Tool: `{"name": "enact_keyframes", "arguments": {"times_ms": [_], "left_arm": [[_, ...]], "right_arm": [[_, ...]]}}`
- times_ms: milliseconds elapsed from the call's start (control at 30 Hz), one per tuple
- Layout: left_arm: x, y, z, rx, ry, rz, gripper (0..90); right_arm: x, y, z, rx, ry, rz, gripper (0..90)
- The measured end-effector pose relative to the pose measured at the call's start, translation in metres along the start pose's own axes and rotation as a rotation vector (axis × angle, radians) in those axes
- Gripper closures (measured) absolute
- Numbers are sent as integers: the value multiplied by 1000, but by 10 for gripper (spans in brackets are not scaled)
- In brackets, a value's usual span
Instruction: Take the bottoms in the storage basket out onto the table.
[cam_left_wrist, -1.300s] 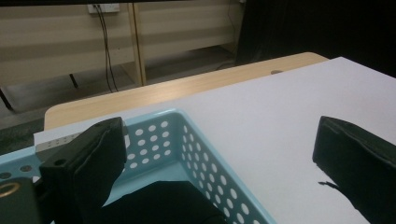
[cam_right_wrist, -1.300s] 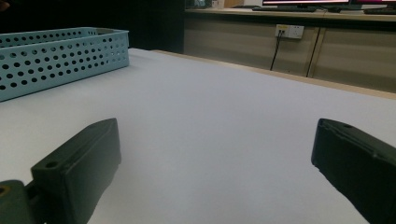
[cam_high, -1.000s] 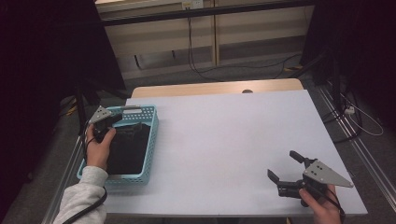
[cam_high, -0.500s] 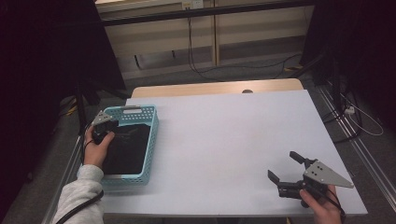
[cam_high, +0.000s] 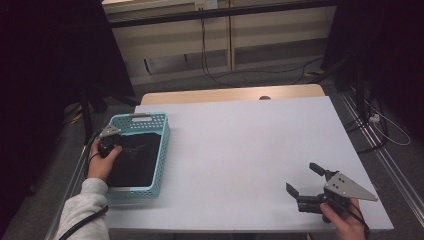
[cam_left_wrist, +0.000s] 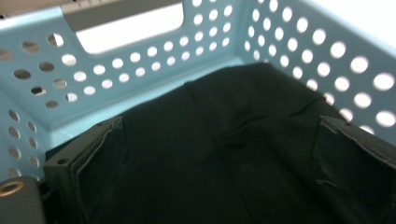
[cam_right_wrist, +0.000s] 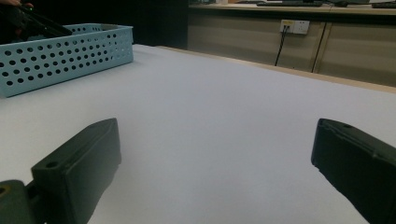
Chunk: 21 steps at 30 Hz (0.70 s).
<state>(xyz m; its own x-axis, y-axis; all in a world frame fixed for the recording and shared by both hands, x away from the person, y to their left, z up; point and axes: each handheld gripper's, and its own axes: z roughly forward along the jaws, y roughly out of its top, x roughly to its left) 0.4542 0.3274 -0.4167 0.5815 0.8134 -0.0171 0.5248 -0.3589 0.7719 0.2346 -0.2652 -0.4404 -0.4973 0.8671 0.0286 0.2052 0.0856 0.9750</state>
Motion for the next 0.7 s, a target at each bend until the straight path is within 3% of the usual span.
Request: {"name": "enact_keyframes", "arguments": {"times_ms": [100,200,367,467,600,700], "left_arm": [[0,-4,1,17,-8,21,39],[1,-6,1,51,-18,23,39],[3,-10,4,67,-7,23,39],[3,-13,7,117,-24,33,38],[4,-16,10,123,-27,-7,30],[4,-17,14,133,-17,-11,26]], "right_arm": [[0,0,0,-1,0,0,10],[-1,0,0,-1,1,-1,12],[0,0,1,6,5,-4,13],[1,0,1,6,8,-7,13],[1,0,1,6,9,-7,13],[1,0,1,6,12,-9,13]]}}
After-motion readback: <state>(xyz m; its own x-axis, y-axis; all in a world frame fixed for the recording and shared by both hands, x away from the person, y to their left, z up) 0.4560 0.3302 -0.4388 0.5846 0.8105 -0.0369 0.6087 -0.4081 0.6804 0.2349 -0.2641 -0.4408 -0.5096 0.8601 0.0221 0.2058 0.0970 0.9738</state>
